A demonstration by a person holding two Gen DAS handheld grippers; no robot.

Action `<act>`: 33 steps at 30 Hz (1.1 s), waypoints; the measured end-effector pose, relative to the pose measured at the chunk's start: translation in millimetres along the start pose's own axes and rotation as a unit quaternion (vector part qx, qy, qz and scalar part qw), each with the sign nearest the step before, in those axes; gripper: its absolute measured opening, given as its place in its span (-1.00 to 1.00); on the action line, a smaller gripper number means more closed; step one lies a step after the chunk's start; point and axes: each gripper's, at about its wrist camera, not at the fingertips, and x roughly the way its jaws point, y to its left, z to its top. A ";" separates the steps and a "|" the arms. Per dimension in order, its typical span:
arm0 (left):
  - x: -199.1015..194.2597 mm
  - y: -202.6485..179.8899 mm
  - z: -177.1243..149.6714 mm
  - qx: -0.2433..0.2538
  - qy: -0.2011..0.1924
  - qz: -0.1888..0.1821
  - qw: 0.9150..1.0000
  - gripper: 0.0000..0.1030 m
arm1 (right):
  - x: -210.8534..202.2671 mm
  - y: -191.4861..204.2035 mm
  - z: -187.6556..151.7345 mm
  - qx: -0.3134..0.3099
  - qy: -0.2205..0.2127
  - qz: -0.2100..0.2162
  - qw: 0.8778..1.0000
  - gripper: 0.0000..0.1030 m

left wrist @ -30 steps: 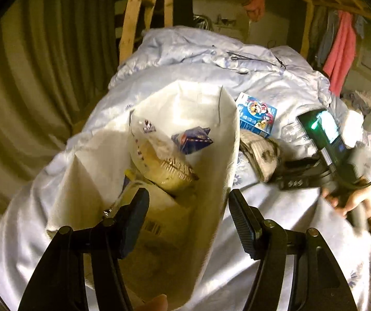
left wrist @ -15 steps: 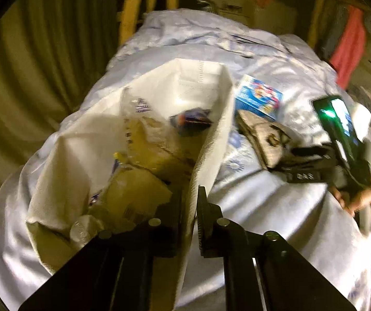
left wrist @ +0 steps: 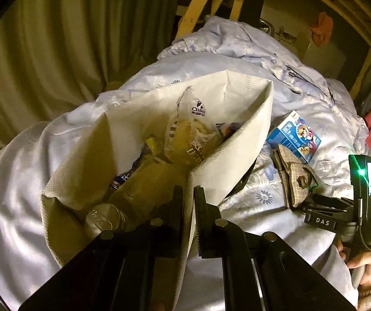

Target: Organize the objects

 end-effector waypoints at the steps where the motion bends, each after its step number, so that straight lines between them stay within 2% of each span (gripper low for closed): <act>1: -1.0 -0.5 -0.3 0.002 -0.001 -0.001 1.000 -0.83 | 0.5 -3.3 -0.8 0.007 0.002 0.006 1.000 0.30; 3: -1.3 -0.3 0.7 0.008 -0.003 -0.004 1.000 -0.80 | 1.9 -7.6 -2.4 0.015 0.005 0.015 1.000 0.36; 7: -3.1 -18.8 -0.3 0.062 -0.007 -0.005 0.998 -0.75 | 3.9 -11.0 -6.5 0.019 0.012 0.015 1.000 0.46; 12: -7.5 -46.5 -9.8 0.147 -0.016 -0.011 0.989 -0.60 | 4.3 -15.5 -10.6 0.026 0.020 0.015 0.999 0.53; 16: -5.6 -56.2 -14.0 0.183 -0.017 -0.011 0.983 -0.56 | 4.2 -18.3 -12.3 0.023 0.019 0.011 0.999 0.55; 33: -3.6 -60.1 -16.9 0.199 -0.011 -0.008 0.980 -0.55 | -1.5 -34.4 -13.3 0.016 0.016 0.008 1.000 0.56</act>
